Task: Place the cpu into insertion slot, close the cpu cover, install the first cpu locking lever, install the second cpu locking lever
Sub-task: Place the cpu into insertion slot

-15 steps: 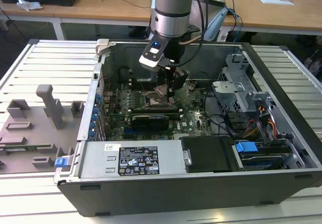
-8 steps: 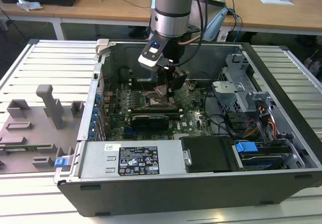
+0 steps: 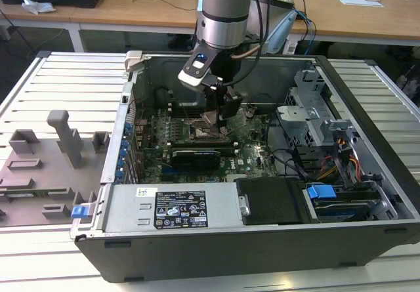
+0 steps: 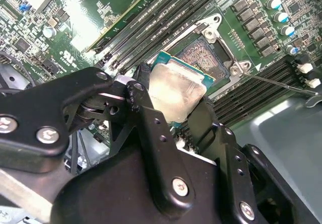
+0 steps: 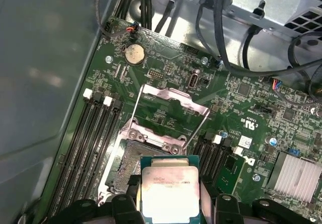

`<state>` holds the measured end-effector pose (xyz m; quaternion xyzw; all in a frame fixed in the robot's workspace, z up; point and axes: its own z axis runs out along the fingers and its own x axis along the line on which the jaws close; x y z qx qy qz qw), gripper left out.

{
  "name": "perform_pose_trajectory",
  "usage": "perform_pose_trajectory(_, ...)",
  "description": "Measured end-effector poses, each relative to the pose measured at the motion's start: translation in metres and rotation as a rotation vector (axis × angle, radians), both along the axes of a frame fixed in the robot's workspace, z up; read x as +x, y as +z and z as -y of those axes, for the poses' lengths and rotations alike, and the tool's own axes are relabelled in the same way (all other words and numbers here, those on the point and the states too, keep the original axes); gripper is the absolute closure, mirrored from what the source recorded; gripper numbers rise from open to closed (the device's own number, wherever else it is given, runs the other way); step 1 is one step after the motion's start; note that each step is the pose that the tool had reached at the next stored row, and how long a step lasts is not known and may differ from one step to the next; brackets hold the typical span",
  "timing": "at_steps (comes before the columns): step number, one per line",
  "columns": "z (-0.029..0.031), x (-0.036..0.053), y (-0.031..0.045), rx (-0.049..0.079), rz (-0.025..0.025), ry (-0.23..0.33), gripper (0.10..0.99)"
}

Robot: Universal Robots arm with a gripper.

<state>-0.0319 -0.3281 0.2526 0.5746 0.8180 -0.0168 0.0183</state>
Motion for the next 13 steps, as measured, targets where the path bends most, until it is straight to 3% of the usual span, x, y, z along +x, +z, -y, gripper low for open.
perform_pose_trajectory(13, 0.0, 0.0, 0.0, -0.006, 0.0, -0.08, 0.541)
